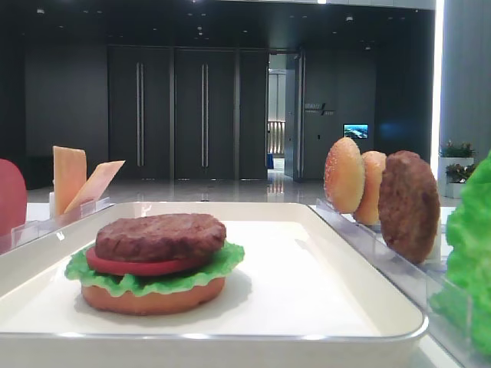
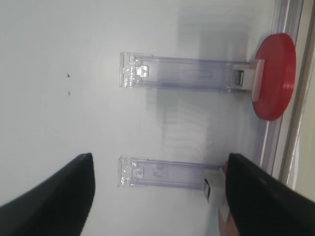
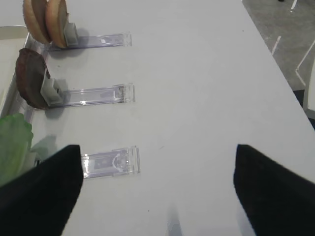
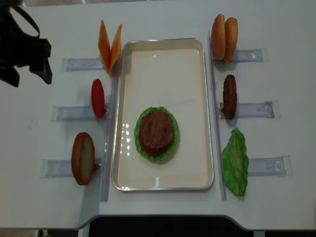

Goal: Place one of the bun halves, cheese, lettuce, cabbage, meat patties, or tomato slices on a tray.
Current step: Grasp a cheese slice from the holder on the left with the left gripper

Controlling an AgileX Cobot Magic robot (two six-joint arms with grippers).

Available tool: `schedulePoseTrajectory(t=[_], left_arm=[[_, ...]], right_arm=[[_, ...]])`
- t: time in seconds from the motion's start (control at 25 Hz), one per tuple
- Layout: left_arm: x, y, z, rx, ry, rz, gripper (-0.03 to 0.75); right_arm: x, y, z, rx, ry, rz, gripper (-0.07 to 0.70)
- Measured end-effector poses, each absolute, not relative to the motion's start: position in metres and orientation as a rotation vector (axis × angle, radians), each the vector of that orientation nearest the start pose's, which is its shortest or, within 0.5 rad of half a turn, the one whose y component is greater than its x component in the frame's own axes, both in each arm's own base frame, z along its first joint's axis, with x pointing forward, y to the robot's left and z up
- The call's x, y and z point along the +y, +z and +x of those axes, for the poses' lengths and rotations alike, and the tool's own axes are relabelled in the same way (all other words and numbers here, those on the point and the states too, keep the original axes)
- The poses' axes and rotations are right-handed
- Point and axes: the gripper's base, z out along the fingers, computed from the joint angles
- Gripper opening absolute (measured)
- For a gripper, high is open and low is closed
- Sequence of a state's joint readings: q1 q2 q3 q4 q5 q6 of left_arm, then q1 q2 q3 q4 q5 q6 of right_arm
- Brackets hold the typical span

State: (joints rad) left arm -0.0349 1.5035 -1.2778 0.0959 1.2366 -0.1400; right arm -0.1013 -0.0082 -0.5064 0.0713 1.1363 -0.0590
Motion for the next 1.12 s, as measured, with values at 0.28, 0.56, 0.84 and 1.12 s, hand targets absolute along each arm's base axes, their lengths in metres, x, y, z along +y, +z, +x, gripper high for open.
schedulePoseTrajectory(t=[0.28,0.56,0.84,1.12], left_arm=[[-0.003,0.32,0.32,2.87,0.103,-0.123,0.632],[-0.005,0.323,0.366,2.825,0.091,-0.125,0.632],[-0.009,0.303,0.409,2.833,0.054,-0.132,0.632],[-0.014,0.28,0.442,2.842,0.041,-0.125,0.632]], right_arm=[[0.007,0.273,-0.01,2.103,-0.01,0.037,0.591],[0.007,0.273,-0.01,2.104,-0.01,0.037,0.591],[0.007,0.273,-0.01,2.104,-0.01,0.037,0.591],[0.007,0.273,-0.01,2.104,-0.01,0.037,0.591]])
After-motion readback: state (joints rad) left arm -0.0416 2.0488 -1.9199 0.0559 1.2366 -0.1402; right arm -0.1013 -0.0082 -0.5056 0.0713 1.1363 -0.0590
